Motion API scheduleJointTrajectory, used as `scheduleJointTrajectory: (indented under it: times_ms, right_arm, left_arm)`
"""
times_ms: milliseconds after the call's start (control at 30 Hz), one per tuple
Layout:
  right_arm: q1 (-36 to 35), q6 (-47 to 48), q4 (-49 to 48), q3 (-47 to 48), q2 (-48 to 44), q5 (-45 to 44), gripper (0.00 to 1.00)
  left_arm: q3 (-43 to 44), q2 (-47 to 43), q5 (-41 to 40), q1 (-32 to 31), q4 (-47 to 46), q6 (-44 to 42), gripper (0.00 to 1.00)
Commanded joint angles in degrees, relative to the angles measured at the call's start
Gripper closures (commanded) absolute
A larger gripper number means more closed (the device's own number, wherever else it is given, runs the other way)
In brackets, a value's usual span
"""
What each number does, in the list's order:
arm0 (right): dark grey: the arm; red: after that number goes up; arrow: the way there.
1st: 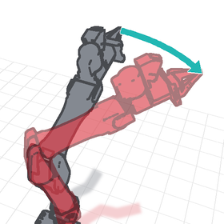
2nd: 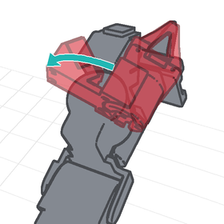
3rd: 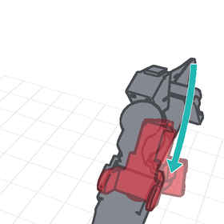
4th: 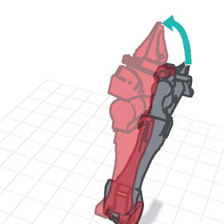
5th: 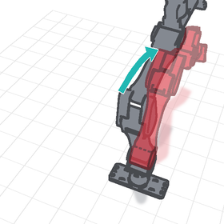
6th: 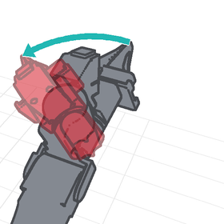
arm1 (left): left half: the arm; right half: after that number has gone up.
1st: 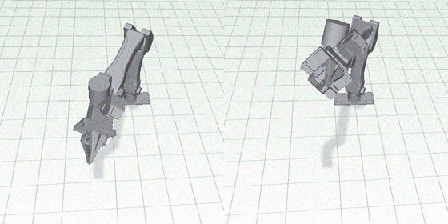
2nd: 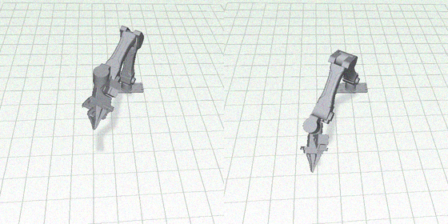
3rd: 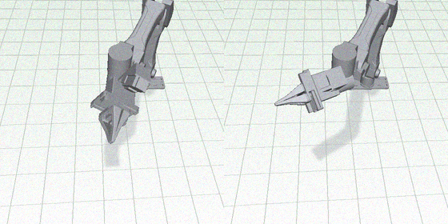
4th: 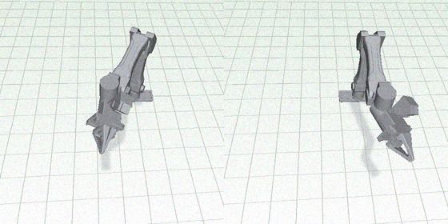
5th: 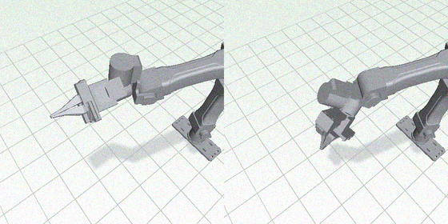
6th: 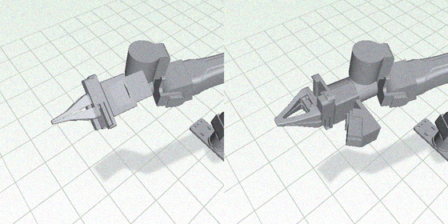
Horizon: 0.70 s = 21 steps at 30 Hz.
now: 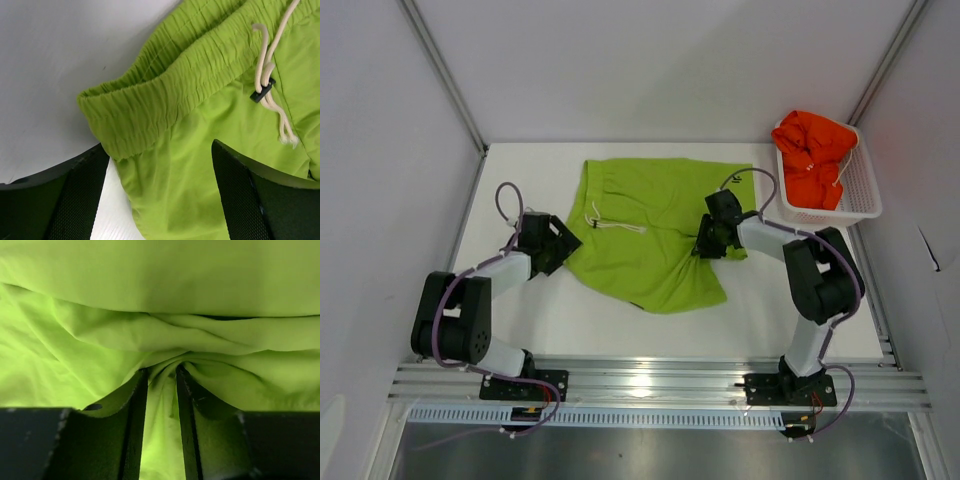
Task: Fold and stack the shorts
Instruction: Flatten the shorts out
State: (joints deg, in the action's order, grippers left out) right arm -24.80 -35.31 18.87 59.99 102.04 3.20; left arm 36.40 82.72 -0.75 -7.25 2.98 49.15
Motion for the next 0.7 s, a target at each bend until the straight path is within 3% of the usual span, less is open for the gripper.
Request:
scheduleJointTrajectory:
  times_ms: [0,167,300,667]
  right_arm:
    - [1.1,4.5,2.2,4.1,9.7,-0.6,0.68]
    - [2.1,4.8,4.1,5.3,8.6,-1.1,0.68]
    - [2.5,5.5,6.4,1.2,2.5,-5.0,0.68]
    - [1.6,3.8,13.9,-12.6,-23.5,-6.2,0.61]
  left_arm:
    - [1.4,4.1,0.1,0.6,-0.8,3.0,0.16]
    - [5.3,4.2,-2.9,0.6,1.6,2.5,0.16]
    - [6.0,2.9,-4.4,0.6,3.2,1.7,0.16]
    - [4.3,0.9,-5.0,0.6,3.1,1.1,0.16]
